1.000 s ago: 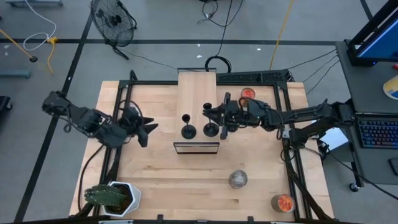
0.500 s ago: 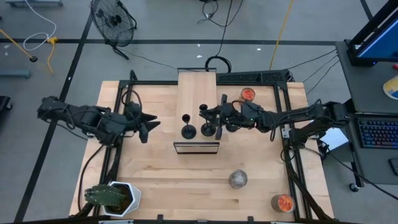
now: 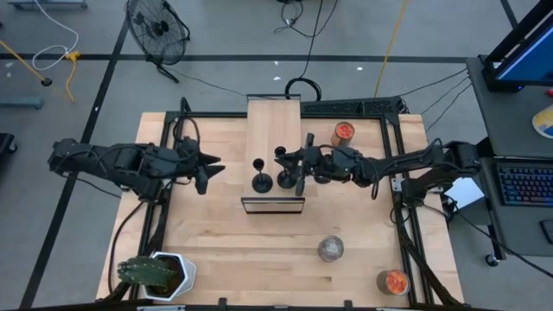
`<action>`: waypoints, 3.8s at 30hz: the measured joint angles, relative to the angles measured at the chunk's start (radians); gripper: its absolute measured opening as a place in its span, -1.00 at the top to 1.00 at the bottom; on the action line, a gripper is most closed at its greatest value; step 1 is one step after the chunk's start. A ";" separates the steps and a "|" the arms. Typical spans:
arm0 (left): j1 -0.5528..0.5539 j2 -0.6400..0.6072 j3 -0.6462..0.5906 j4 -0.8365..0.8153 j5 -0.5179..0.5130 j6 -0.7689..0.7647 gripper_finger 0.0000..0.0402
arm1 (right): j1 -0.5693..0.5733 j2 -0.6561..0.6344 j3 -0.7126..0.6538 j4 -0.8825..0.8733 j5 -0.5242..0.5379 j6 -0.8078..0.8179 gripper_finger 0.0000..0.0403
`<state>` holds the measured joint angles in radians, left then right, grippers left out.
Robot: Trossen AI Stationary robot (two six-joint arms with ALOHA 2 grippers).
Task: Pick & Place candle stick holders
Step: Put the bottom black candle holder on the shelf, then put the black candle holder on the shelf
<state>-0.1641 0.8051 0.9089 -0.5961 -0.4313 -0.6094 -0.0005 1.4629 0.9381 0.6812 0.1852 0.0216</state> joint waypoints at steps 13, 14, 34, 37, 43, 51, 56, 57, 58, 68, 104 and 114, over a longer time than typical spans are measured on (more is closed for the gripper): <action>0.037 0.000 0.000 -0.005 0.049 0.019 0.15 | 0.003 0.003 -0.087 0.110 0.035 0.044 0.83; 0.039 0.000 0.000 -0.005 0.054 0.022 0.15 | 0.003 0.004 -0.094 0.123 0.038 0.045 0.83; 0.054 0.000 0.001 -0.004 0.084 0.022 0.15 | 0.031 0.003 -0.108 0.137 -0.004 0.064 0.71; 0.054 0.000 0.001 -0.004 0.090 0.021 0.15 | 0.031 0.003 -0.108 0.137 -0.004 0.078 0.68; 0.054 0.000 0.001 -0.005 0.090 0.022 0.15 | 0.032 0.003 -0.108 0.130 -0.005 0.095 0.55; 0.054 0.000 0.001 -0.005 0.093 0.025 0.15 | 0.040 0.002 -0.108 0.130 -0.005 0.116 0.38; 0.054 0.000 0.001 -0.005 0.093 0.029 0.15 | 0.041 -0.015 -0.108 0.130 -0.006 0.117 0.31; 0.054 0.000 0.001 -0.005 0.093 0.029 0.15 | 0.042 -0.019 -0.108 0.131 -0.006 0.116 0.30; 0.053 0.000 0.001 -0.005 0.093 0.029 0.15 | 0.043 -0.023 -0.108 0.129 -0.007 0.115 0.28; 0.053 0.000 0.001 -0.005 0.093 0.029 0.15 | 0.055 -0.063 -0.108 0.092 -0.007 0.087 0.02; 0.053 -0.002 -0.246 0.334 0.142 0.071 0.15 | 0.054 -0.243 -0.107 0.094 -0.001 -0.011 -0.26; 0.053 -0.040 -0.350 0.484 0.215 0.195 0.15 | 0.055 -0.504 -0.107 -0.466 0.148 0.082 -0.26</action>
<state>-0.1108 0.7651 0.5588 -0.1116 -0.2161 -0.4140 0.0545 0.9588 0.8307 0.2149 0.3332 0.1034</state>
